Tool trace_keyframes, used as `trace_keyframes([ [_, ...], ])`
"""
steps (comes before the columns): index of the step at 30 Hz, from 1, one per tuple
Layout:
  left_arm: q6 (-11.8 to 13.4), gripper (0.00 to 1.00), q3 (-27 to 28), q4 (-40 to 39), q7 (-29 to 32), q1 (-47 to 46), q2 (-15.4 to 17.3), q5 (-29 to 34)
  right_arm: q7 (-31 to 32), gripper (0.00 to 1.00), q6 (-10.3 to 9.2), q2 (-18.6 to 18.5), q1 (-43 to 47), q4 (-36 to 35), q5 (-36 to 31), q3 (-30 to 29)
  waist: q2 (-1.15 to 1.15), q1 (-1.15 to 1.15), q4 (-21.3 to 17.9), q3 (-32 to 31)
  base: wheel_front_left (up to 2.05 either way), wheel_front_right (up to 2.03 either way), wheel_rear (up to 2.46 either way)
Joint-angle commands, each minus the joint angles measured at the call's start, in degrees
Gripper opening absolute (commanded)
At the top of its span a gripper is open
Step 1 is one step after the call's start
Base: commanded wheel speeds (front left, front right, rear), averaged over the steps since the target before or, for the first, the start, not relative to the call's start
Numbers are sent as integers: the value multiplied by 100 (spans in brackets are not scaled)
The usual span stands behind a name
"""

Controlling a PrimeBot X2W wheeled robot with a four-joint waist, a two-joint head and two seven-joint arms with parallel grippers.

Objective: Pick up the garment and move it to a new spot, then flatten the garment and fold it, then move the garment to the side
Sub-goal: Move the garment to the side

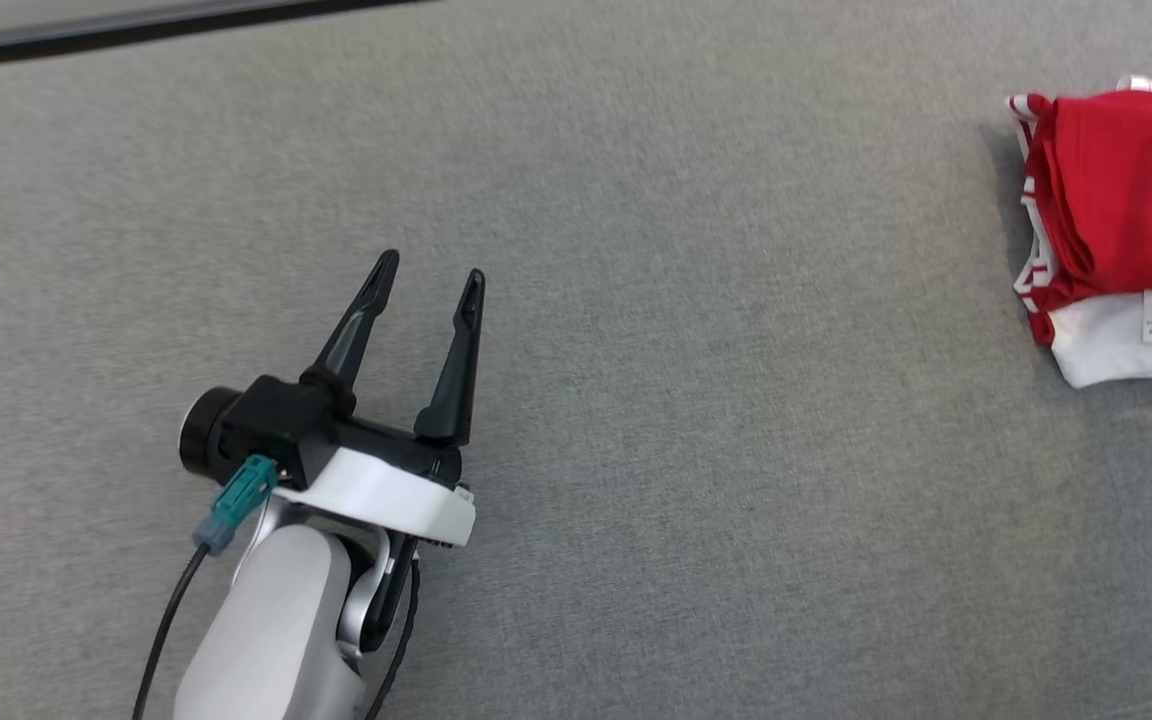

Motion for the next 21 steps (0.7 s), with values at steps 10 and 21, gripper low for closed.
trace_keyframes([
  [10,191,100,409,-231,5,687,24,-212,-29,100,-2,870,1488,-1618,393,-8,0,0,791,-1180,0,0,0],
  [21,348,100,834,-263,5,1357,21,-241,-29,100,-2,1925,2841,-2423,310,-210,0,0,1202,-1823,0,0,0],
])
